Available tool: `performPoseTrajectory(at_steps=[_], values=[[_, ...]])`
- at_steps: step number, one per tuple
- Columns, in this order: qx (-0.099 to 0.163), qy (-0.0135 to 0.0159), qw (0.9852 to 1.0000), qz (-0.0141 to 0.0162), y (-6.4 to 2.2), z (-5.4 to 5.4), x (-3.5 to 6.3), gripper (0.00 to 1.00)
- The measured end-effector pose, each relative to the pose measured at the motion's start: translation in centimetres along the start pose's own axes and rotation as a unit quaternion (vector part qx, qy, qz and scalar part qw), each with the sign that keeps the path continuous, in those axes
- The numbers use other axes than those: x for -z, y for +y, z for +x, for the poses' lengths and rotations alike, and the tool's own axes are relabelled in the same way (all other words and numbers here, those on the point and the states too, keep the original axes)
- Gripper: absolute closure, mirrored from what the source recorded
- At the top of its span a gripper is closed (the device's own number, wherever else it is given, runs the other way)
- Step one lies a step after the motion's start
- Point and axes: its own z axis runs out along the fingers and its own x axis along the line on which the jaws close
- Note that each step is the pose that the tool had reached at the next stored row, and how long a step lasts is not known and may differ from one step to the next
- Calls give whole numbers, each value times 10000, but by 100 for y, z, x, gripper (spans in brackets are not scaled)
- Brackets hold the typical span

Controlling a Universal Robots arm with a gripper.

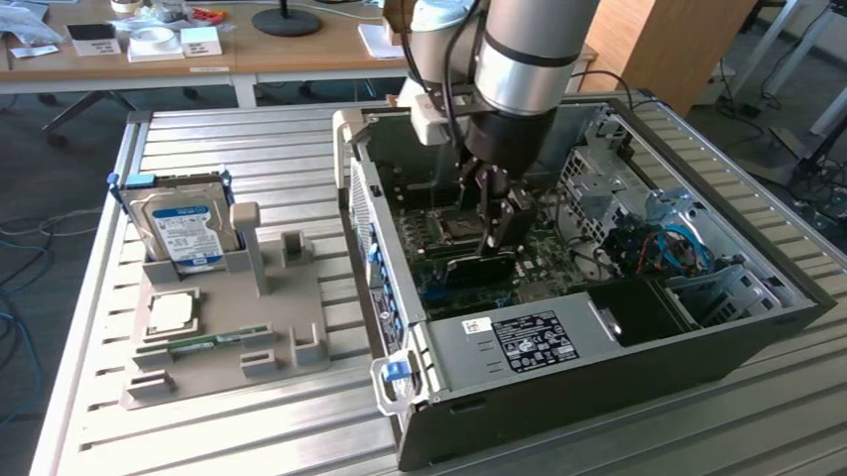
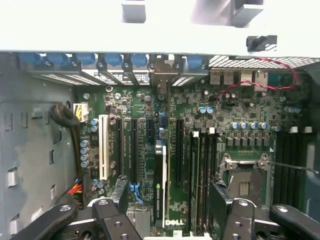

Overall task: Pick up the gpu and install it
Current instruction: 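Insert the gpu into the slot, then press down on the gpu until it lock into place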

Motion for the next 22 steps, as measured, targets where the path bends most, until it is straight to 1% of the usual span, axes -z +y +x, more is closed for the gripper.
performPoseTrajectory(at_steps=[9,14,22], values=[[0,0,10000,0,0,0,5,25],[0,4,10000,1,0,-1,33,25],[0,5,10000,0,0,-1,34,25]])
